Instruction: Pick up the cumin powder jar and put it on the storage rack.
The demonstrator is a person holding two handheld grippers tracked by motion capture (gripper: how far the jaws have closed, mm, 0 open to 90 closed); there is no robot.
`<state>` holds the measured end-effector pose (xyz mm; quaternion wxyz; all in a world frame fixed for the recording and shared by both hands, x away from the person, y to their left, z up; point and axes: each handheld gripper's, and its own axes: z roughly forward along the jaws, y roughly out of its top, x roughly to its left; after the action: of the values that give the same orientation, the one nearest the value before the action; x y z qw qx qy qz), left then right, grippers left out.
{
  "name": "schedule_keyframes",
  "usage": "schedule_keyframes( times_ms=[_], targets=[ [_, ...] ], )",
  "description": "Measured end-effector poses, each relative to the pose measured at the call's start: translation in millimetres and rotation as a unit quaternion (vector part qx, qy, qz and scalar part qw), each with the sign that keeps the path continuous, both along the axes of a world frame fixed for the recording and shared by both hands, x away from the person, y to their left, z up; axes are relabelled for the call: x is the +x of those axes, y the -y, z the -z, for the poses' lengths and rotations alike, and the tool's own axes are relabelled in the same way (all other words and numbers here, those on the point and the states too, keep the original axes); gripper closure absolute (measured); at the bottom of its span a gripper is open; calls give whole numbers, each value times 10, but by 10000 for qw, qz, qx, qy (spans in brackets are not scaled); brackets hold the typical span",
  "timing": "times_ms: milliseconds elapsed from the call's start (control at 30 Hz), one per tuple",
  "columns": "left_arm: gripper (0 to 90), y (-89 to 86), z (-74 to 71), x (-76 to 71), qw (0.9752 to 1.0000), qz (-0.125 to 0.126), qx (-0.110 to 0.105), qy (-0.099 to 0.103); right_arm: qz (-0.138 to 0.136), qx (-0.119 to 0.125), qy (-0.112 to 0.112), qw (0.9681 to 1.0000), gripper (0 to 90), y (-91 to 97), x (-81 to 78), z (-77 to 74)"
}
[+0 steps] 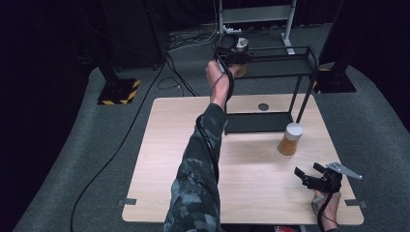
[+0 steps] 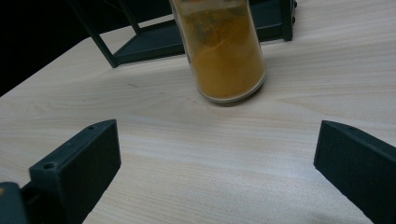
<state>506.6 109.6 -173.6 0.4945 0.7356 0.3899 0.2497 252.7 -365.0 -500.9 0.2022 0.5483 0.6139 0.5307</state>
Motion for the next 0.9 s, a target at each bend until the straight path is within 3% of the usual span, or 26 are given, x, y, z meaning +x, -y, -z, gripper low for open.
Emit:
schedule_keyframes(
  times_ms=[733, 767, 900],
  targets=[
    [297, 14, -101, -24, 9997, 51, 194, -127, 0, 16, 8, 10000, 0, 4, -5, 4],
    [282, 24, -96, -45, 9998, 3, 177, -109, 2, 24, -1, 10000, 0, 3, -6, 2],
    [84, 18, -118, -149, 9998, -135, 105, -81, -4, 1, -6, 10000, 0, -1, -3, -3]
  ],
)
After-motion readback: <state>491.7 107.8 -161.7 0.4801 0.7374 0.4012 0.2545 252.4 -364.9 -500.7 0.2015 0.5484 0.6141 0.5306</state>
